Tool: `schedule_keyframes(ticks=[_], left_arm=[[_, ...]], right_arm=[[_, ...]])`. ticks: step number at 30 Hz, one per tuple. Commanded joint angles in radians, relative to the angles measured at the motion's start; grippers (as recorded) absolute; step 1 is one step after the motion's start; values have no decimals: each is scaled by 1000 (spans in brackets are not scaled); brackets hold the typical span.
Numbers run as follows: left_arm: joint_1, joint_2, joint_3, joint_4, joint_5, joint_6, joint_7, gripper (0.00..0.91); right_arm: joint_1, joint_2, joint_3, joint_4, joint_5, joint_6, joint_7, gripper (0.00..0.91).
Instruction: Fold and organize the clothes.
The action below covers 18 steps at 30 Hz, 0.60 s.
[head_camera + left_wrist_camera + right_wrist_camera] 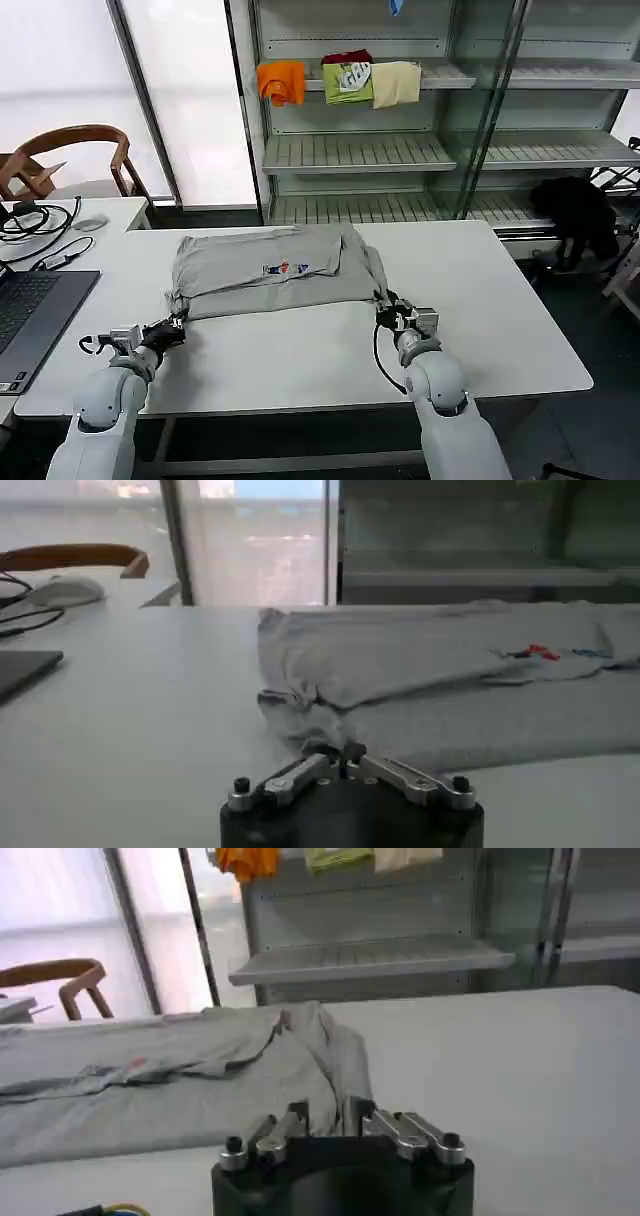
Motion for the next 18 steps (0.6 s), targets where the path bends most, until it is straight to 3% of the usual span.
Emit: schedule_keyframes(ticks=[1, 11, 18], left_arm=[[11, 3, -3, -9, -6, -6, 6, 0], [2, 10, -3, 15, -7, -19, 11, 0], [3, 9, -7, 19, -8, -28, 16, 0]], right_arm=[[49, 41, -5, -112, -56, -7, -9, 0], [44, 39, 2, -92, -5, -27, -10, 0], [8, 15, 7, -22, 45, 36, -2, 0]])
